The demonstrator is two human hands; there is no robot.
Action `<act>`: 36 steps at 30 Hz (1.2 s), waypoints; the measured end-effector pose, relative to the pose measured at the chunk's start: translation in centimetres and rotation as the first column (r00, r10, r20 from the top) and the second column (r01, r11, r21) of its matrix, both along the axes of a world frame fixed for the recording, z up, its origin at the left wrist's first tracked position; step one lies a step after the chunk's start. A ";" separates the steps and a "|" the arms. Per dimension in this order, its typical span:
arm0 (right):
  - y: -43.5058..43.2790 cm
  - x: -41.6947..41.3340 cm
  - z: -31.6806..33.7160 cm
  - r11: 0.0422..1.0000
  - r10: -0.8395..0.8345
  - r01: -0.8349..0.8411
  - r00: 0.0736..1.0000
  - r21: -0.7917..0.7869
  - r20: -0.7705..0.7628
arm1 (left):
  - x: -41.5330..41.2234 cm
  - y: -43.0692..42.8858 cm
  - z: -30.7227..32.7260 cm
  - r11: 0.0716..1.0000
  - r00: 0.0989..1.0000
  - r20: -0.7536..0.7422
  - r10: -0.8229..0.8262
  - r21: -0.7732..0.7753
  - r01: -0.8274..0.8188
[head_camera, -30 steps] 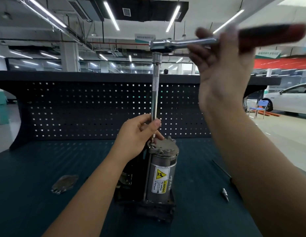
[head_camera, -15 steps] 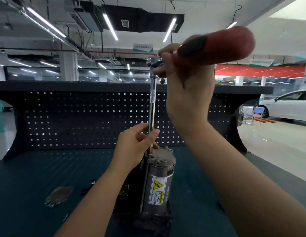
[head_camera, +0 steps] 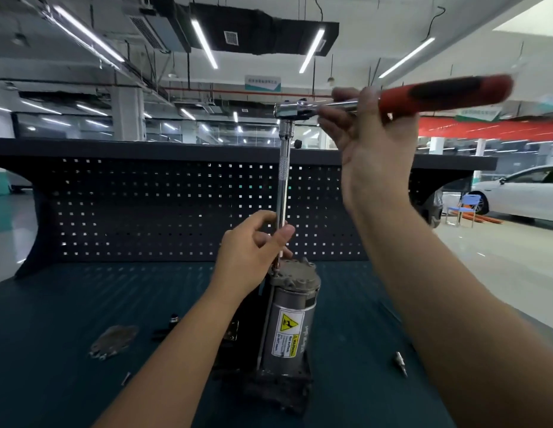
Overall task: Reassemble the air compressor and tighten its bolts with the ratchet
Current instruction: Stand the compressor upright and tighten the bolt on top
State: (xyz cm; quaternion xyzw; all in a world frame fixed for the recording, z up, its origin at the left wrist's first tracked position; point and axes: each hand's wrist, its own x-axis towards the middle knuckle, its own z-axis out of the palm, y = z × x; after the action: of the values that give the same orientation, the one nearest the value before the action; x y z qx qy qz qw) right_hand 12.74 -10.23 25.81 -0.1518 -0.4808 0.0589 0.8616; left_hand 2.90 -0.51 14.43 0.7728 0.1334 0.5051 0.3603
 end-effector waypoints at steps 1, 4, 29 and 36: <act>-0.2 -0.6 -0.4 0.983 -0.185 0.180 0.972 0.046 0.146 | 0.1 0.0 0.0 1.000 1.000 0.004 0.017 -0.005 -0.017; -0.3 -2.1 -1.2 0.899 -0.437 0.398 0.795 0.183 0.420 | 0.3 0.1 0.1 0.999 0.999 0.034 0.027 -0.018 -0.026; 1.1 -1.3 -0.3 0.999 -0.004 0.002 0.999 0.041 0.045 | -0.2 0.2 -0.2 0.997 0.992 0.117 -0.056 -0.041 0.061; 1.7 0.6 0.3 0.901 0.396 -0.431 0.864 -0.051 -0.311 | -0.1 0.4 -0.3 0.996 0.992 0.094 -0.081 -0.014 0.082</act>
State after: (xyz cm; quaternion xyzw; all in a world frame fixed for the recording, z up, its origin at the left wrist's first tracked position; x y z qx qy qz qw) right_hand 13.30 -8.58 26.11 -0.0857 -0.3649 0.2927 0.8797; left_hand 2.78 -0.12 14.10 0.7501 0.0892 0.5242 0.3933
